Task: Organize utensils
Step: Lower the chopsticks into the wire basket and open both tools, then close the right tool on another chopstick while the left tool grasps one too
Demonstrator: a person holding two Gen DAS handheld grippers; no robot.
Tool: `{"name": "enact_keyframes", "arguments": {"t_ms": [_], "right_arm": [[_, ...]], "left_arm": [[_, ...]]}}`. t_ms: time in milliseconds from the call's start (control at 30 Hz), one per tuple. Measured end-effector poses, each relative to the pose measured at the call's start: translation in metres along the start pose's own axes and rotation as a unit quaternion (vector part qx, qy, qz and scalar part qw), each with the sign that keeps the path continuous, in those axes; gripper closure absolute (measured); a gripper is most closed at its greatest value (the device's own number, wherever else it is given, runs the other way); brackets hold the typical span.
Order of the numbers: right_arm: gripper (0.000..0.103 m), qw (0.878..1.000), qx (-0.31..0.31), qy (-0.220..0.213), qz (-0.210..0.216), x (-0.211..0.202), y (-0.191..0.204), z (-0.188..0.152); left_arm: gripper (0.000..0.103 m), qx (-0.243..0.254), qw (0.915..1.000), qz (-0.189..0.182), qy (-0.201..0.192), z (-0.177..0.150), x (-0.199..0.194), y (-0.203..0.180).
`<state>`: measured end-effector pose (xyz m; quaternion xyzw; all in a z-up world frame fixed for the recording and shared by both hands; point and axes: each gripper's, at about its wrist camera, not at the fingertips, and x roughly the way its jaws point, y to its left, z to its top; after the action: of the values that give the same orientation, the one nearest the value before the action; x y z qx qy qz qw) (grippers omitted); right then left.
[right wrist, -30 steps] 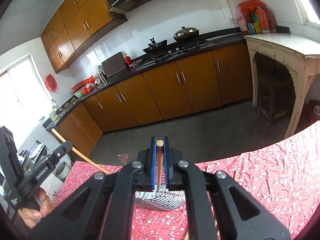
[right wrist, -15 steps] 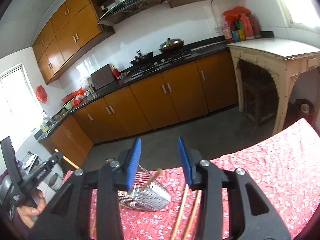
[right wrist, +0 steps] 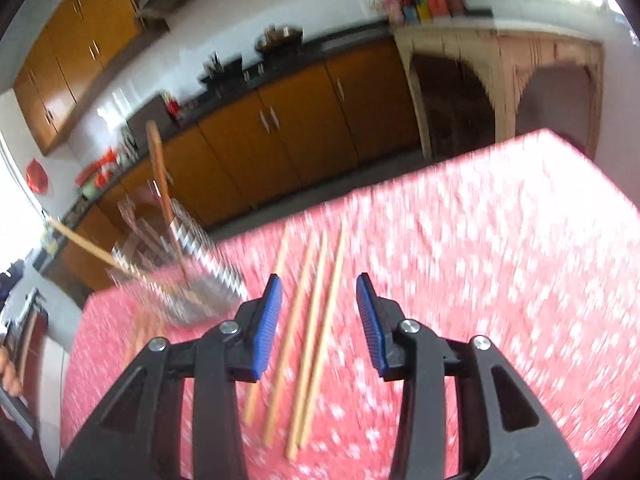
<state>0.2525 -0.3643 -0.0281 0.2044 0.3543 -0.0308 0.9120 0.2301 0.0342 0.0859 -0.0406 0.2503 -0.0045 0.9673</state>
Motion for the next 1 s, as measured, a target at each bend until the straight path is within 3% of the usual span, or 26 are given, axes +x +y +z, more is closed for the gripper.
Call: {"name": "enact_keyframes", "arguments": {"t_ms": [167, 300, 467, 600, 767, 1000], "right_arm": [[0.076, 0.998, -0.012, 0.061, -0.009, 0.04, 0.005, -0.043], [0.081, 0.996, -0.029, 0.086, -0.025, 0.059, 0.012, -0.066], [0.082, 0.994, -0.062, 0.073, -0.052, 0.066, 0.024, -0.073], [0.094, 0.989, -0.1, 0.064, -0.088, 0.068, 0.036, -0.076], [0.095, 0.989, -0.064, 0.056, -0.12, 0.062, 0.012, -0.071], [0.095, 0.991, -0.059, 0.052, -0.113, 0.058, 0.004, -0.069]], "left_arm": [[0.075, 0.008, 0.9987, 0.036, 0.035, -0.044, 0.017, 0.025], [0.075, 0.011, 0.9961, 0.053, 0.07, -0.077, 0.032, 0.04], [0.075, 0.001, 0.9931, 0.047, 0.108, -0.109, 0.046, 0.054], [0.075, 0.005, 0.9911, 0.035, 0.128, -0.129, 0.054, 0.056], [0.075, 0.015, 0.9891, 0.008, 0.146, -0.145, 0.058, 0.052], [0.075, 0.028, 0.9843, -0.016, 0.174, -0.164, 0.065, 0.038]]}}
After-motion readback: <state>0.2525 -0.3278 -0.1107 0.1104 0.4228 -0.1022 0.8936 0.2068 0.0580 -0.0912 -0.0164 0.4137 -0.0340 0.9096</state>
